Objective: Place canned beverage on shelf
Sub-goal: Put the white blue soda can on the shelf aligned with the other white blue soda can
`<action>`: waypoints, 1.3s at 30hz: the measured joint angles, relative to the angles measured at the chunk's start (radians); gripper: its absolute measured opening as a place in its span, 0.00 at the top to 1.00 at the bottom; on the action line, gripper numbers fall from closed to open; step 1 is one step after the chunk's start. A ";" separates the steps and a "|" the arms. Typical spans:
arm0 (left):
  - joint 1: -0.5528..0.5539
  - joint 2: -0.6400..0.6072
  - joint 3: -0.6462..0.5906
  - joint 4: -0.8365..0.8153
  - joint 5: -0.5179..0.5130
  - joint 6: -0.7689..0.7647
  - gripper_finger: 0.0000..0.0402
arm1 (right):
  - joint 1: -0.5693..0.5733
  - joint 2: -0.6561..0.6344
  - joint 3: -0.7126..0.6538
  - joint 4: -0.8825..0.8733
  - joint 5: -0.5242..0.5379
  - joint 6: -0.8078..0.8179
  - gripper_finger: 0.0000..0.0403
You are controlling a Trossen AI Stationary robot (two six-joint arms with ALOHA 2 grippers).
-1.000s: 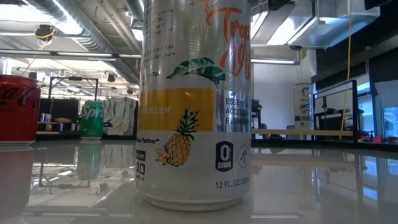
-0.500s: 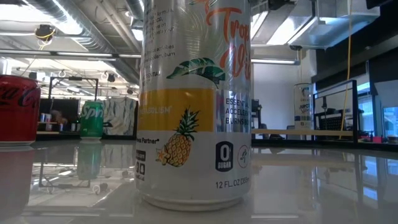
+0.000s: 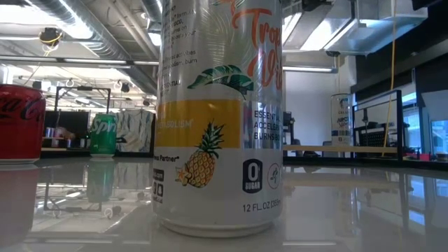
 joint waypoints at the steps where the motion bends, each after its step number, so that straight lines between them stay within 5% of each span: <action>1: 0.000 0.004 0.000 0.002 0.001 0.002 0.03 | 0.000 0.000 0.000 0.000 0.000 0.000 0.16; 30: 0.004 0.110 0.000 0.040 0.047 0.038 0.03 | 0.000 0.000 0.000 0.007 0.000 0.000 0.16; 39: 0.005 0.110 -0.028 0.046 0.050 0.090 0.20 | 0.000 0.000 0.000 0.007 0.017 0.000 0.16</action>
